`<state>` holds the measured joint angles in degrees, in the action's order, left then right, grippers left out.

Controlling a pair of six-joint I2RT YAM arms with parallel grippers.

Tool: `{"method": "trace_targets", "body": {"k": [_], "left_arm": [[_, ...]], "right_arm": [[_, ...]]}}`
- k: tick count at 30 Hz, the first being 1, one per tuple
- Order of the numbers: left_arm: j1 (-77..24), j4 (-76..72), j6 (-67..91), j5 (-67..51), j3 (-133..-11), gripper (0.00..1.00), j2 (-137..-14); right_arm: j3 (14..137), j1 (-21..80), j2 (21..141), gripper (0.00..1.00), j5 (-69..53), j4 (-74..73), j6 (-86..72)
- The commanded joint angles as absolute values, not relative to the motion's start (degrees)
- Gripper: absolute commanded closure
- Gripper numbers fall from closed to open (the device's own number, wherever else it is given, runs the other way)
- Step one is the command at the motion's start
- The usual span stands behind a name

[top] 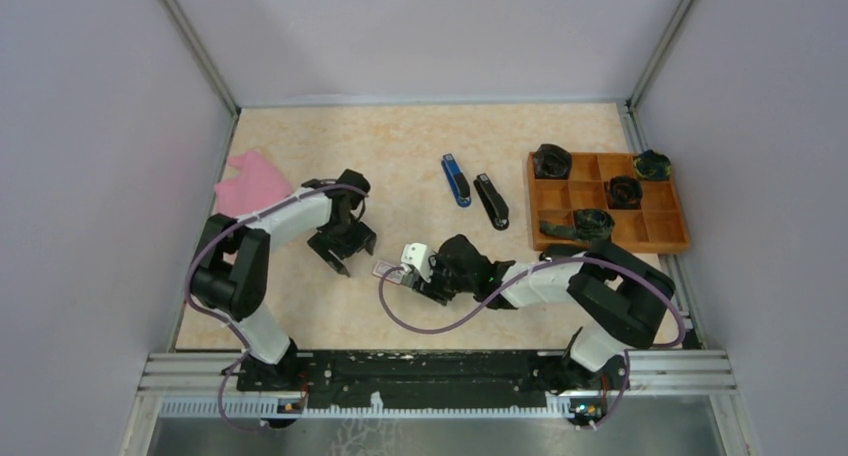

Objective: Load the staples into the stapler

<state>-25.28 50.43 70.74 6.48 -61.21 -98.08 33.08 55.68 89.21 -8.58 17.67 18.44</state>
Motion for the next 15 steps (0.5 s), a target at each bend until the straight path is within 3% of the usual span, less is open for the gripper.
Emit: {"method": "trace_targets", "body": {"k": [1, 4, 15], "left_arm": [[-25.10, 51.17, 68.33, 8.18, -60.52, 0.14, -94.25], [-25.06, 51.05, 65.55, 9.44, -60.47, 0.02, -91.64], [-24.84, 45.33, 50.41, 14.99, -58.89, 0.01, -75.38]], "right_arm": [[33.83, 55.46, 88.27, 0.48, -9.44, 14.00, 19.50], [34.76, 55.12, 86.39, 0.42, -9.00, 13.08, 18.29], [49.17, 50.43, 81.13, 0.20, 5.21, -5.95, 5.37]]}}
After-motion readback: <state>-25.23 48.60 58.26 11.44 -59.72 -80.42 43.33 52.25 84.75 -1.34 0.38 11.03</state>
